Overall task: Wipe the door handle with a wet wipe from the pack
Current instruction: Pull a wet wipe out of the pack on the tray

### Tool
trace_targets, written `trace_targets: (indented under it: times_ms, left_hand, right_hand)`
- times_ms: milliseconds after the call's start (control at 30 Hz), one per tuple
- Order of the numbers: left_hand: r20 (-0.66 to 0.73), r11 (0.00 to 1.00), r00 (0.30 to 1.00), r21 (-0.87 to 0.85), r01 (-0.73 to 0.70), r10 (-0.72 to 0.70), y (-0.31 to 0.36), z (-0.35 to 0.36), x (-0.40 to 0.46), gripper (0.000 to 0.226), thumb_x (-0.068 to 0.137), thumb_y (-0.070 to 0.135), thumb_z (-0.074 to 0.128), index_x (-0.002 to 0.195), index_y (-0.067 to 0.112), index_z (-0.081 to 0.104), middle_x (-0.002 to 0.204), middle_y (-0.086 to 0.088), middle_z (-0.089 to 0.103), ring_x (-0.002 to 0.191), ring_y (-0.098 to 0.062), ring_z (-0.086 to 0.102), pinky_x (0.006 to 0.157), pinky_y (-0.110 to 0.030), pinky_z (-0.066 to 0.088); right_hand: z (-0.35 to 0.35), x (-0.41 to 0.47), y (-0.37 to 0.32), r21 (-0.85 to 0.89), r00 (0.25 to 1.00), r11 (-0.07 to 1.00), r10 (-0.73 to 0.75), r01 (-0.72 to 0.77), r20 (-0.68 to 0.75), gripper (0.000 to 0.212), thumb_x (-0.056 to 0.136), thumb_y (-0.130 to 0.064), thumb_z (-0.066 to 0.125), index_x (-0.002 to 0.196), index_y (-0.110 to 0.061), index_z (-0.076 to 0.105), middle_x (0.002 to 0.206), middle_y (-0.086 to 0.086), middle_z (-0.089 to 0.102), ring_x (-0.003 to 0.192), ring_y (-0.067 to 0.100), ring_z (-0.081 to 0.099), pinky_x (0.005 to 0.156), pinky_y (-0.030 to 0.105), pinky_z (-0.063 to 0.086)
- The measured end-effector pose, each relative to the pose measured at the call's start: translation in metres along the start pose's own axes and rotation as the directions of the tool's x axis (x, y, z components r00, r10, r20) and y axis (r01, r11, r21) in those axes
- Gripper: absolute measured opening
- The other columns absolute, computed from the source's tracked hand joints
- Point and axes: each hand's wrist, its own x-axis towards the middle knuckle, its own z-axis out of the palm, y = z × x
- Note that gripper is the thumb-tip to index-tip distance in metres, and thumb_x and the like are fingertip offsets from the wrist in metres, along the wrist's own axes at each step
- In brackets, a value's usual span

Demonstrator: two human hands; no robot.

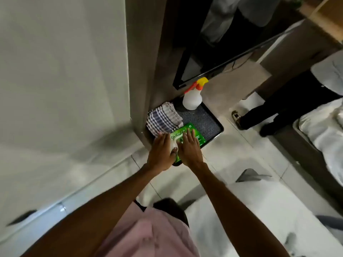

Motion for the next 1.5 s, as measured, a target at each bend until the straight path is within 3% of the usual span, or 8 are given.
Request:
trace_targets:
  times_ms: [233, 433, 600, 833, 967, 1167, 1300, 1500]
  left_hand:
    - [0.217, 0.991, 0.974, 0.131, 0.028, -0.056, 0.011, 0.051, 0.043, 0.088, 0.102, 0.027, 0.056, 0.166, 0.006, 0.000, 0.176, -0.014, 0.002, 0.163, -0.029, 0.001, 0.132, -0.038, 0.010]
    - [0.151, 0.917, 0.980, 0.393, 0.063, -0.132, 0.009, 0.074, 0.033, 0.077, 0.111, 0.039, 0.033, 0.165, 0.004, -0.008, 0.175, -0.013, -0.008, 0.163, -0.026, -0.006, 0.132, -0.038, -0.003]
    - [0.159, 0.888, 0.979, 0.458, 0.045, -0.131, 0.005, 0.083, 0.038, 0.082, 0.110, 0.046, 0.032, 0.164, 0.001, -0.010, 0.174, -0.017, -0.011, 0.162, -0.031, -0.008, 0.131, -0.040, -0.005]
    - [0.102, 0.946, 0.988, 0.314, 0.074, -0.112, 0.010, 0.081, 0.033, 0.088, 0.104, 0.023, 0.056, 0.164, -0.001, -0.004, 0.174, -0.019, -0.002, 0.163, -0.032, 0.002, 0.128, -0.035, -0.005]
    - [0.086, 0.981, 0.983, 0.123, 0.150, -0.161, 0.013, 0.071, 0.038, 0.100, 0.097, 0.020, 0.070, 0.164, -0.003, -0.002, 0.175, -0.018, 0.004, 0.162, -0.031, 0.009, 0.130, -0.033, 0.004]
    - [0.104, 0.971, 0.966, -0.005, 0.240, -0.238, 0.016, 0.069, 0.039, 0.107, 0.093, 0.012, 0.073, 0.165, 0.002, -0.006, 0.175, -0.015, 0.001, 0.162, -0.029, 0.007, 0.126, -0.027, -0.001]
    - [0.114, 0.964, 0.960, -0.049, 0.261, -0.254, 0.015, 0.069, 0.043, 0.112, 0.092, 0.017, 0.076, 0.165, 0.006, -0.008, 0.176, -0.013, 0.005, 0.162, -0.029, 0.010, 0.130, -0.038, 0.007]
    - [0.119, 0.960, 0.957, -0.064, 0.274, -0.265, 0.013, 0.071, 0.042, 0.114, 0.093, 0.022, 0.076, 0.165, 0.008, -0.011, 0.176, -0.012, 0.005, 0.162, -0.027, 0.009, 0.123, -0.030, 0.002]
  right_hand:
    - [0.000, 0.043, 0.071, -0.231, 0.884, 0.886, -0.309, 0.402, 0.352, 0.073, 0.106, -0.038, 0.041, 0.160, -0.006, 0.004, 0.169, 0.015, -0.002, 0.158, 0.028, -0.002, 0.129, 0.042, 0.007]
    - [0.005, 0.061, 0.104, -0.277, 0.759, 0.712, -0.560, 0.646, 0.332, 0.062, 0.106, -0.027, 0.037, 0.157, 0.003, 0.017, 0.167, 0.023, 0.010, 0.156, 0.034, 0.008, 0.128, 0.046, 0.009]
    - [0.009, 0.080, 0.122, -0.331, 0.607, 0.547, -0.788, 0.769, 0.109, 0.053, 0.090, -0.012, 0.064, 0.136, 0.011, 0.055, 0.143, 0.033, 0.052, 0.134, 0.044, 0.052, 0.108, 0.054, 0.048]
    - [0.002, 0.094, 0.119, -0.288, 0.494, 0.457, -0.867, 0.841, 0.065, 0.039, 0.084, -0.013, 0.072, 0.111, 0.016, 0.069, 0.113, 0.034, 0.071, 0.108, 0.043, 0.071, 0.098, 0.057, 0.054]
    - [-0.016, 0.130, 0.109, -0.246, 0.424, 0.380, -0.891, 0.892, 0.163, 0.029, 0.096, -0.029, 0.055, 0.114, -0.011, 0.069, 0.104, 0.014, 0.075, 0.106, 0.033, 0.070, 0.113, 0.053, 0.040]
    - [-0.018, 0.136, 0.107, 0.155, 0.810, 0.807, -0.523, 0.571, -0.264, 0.030, 0.099, -0.035, 0.056, 0.111, -0.011, 0.071, 0.112, 0.010, 0.069, 0.104, 0.028, 0.059, 0.091, 0.039, 0.044]
    - [-0.009, 0.116, 0.127, 0.206, 0.749, 0.721, -0.621, 0.661, -0.230, 0.011, 0.095, -0.016, 0.065, 0.094, -0.009, 0.073, 0.093, 0.012, 0.074, 0.085, 0.029, 0.063, 0.080, 0.039, 0.049]
    - [0.006, 0.101, 0.123, 0.093, 0.684, 0.685, -0.728, 0.722, 0.053, 0.024, 0.095, -0.020, 0.064, 0.112, -0.006, 0.073, 0.112, 0.014, 0.073, 0.101, 0.039, 0.062, 0.089, 0.045, 0.053]
